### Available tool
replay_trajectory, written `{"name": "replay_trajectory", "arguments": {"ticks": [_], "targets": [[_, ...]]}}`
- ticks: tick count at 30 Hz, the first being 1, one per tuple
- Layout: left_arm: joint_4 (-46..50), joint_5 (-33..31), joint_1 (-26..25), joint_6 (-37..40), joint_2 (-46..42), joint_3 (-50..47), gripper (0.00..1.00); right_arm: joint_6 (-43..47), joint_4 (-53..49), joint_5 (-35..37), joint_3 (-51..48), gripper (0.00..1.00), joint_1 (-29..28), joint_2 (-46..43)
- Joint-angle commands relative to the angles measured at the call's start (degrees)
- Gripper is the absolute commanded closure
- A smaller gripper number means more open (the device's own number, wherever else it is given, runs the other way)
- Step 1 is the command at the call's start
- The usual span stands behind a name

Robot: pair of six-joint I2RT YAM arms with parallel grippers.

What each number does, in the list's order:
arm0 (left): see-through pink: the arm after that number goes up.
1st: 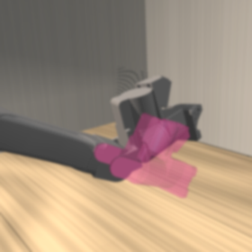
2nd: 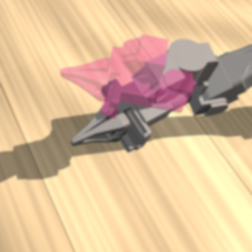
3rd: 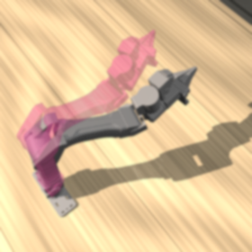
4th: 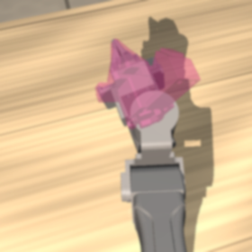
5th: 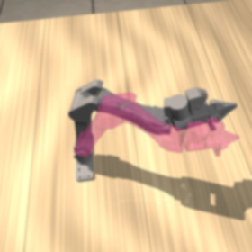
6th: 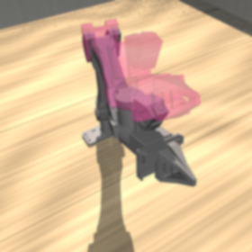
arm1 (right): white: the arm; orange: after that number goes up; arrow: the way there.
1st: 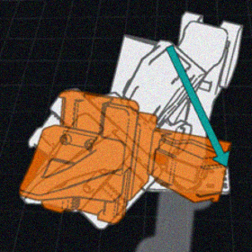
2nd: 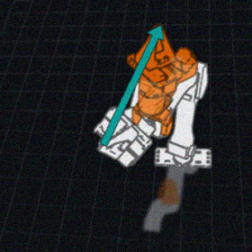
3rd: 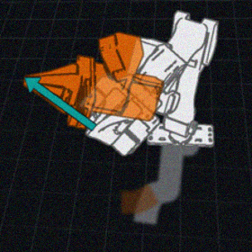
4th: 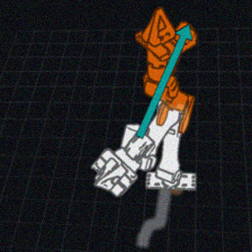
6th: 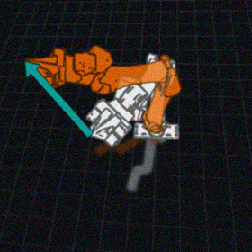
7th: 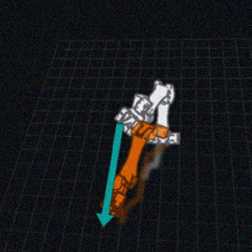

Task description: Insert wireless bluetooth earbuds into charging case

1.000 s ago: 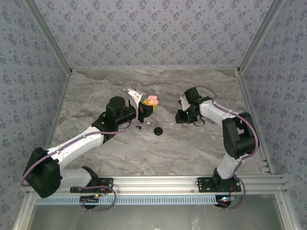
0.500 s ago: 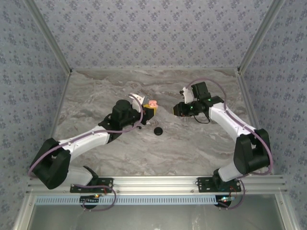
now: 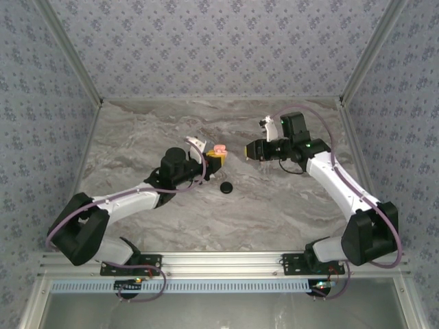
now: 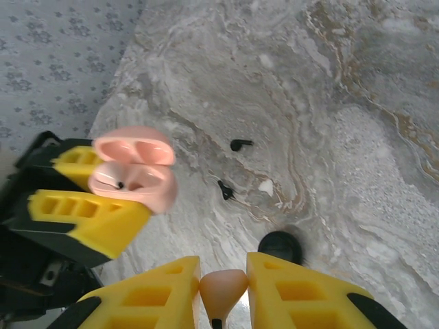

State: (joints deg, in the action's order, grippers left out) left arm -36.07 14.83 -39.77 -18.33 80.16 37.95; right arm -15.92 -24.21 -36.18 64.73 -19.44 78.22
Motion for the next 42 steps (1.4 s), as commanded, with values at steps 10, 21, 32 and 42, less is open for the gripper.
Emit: {"name": "replay_trajectory", "arguments": {"ticks": [10, 21, 32, 42], "targets": [[-10.6, 5.3, -0.3, 2.3, 1.9, -1.0, 0.92, -2.3, 2.4, -1.6, 6.8, 0.75, -3.3, -2.5], [-13.7, 7.3, -0.3, 0.7, 2.5, -0.4, 0.92, -3.6, 4.7, 0.9, 7.6, 0.76, -6.1, -1.8], [-14.4, 8.5, -0.4, -0.7, 1.5, 0.8, 0.91, -3.2, 4.9, 3.2, 8.4, 0.76, -7.9, -0.7], [-14.5, 9.5, -0.5, -1.4, 0.3, 1.5, 0.91, -2.1, 4.6, 7.7, 8.7, 0.75, -9.9, -0.1]]}}
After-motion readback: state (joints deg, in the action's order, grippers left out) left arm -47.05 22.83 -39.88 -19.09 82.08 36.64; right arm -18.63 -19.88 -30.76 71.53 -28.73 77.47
